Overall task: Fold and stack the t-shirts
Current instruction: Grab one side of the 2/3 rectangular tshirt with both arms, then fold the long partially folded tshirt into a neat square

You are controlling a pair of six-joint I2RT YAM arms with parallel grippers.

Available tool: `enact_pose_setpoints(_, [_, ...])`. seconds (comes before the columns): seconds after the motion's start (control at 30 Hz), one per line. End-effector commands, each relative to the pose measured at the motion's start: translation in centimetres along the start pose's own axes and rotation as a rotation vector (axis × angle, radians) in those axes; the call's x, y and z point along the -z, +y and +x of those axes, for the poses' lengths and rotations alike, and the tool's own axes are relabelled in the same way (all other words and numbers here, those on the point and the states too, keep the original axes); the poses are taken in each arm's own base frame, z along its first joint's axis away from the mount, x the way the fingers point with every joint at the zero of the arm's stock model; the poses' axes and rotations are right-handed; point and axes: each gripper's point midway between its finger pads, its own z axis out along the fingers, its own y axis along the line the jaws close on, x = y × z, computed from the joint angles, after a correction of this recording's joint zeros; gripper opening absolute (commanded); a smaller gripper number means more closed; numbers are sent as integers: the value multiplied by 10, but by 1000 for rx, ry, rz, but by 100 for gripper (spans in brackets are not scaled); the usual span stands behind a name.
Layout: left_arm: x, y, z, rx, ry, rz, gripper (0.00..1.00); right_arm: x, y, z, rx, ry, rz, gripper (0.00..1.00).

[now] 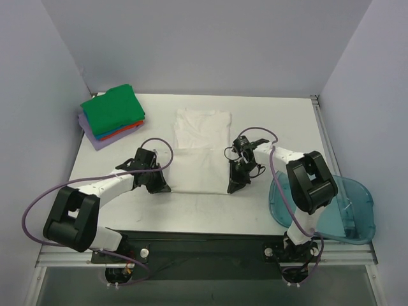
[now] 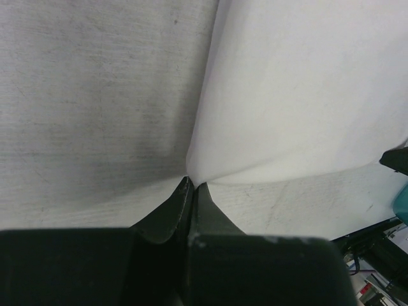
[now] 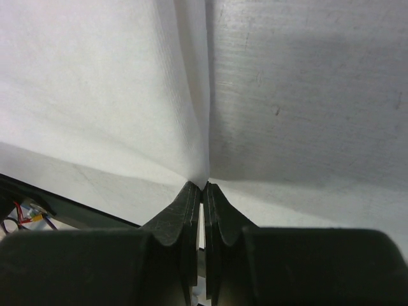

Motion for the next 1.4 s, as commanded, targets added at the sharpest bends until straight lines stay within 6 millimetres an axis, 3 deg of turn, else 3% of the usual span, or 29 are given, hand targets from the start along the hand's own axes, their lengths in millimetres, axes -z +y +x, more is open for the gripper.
enact_pose_setpoints(0.0, [9, 2, -8, -28, -47, -24, 0, 15, -14, 12, -22, 13, 60, 0])
enact_pose_setpoints(0.17, [19, -5, 0, -49, -26, -8, 0, 23, -10, 17, -18, 20, 51, 0])
enact_pose_setpoints(0.3, [41, -6, 8, -53, -25, 1, 0, 37, -10, 26, -7, 21, 55, 0])
enact_pose_setpoints(0.67, [106, 3, 48, -94, 54, -30, 0, 86, -10, 85, 18, 40, 79, 0])
enact_pose_setpoints(1.03, [174, 7, 100, 4, 149, 6, 0, 126, 2, 140, 3, 16, 79, 0])
enact_pose_setpoints(1.2, [189, -11, 94, 9, 128, 71, 0, 144, 12, 132, -18, -63, 60, 0])
enact_pose_setpoints(1.37, [177, -25, 71, -36, 124, 64, 0, 155, 23, 106, -4, -123, 90, 0])
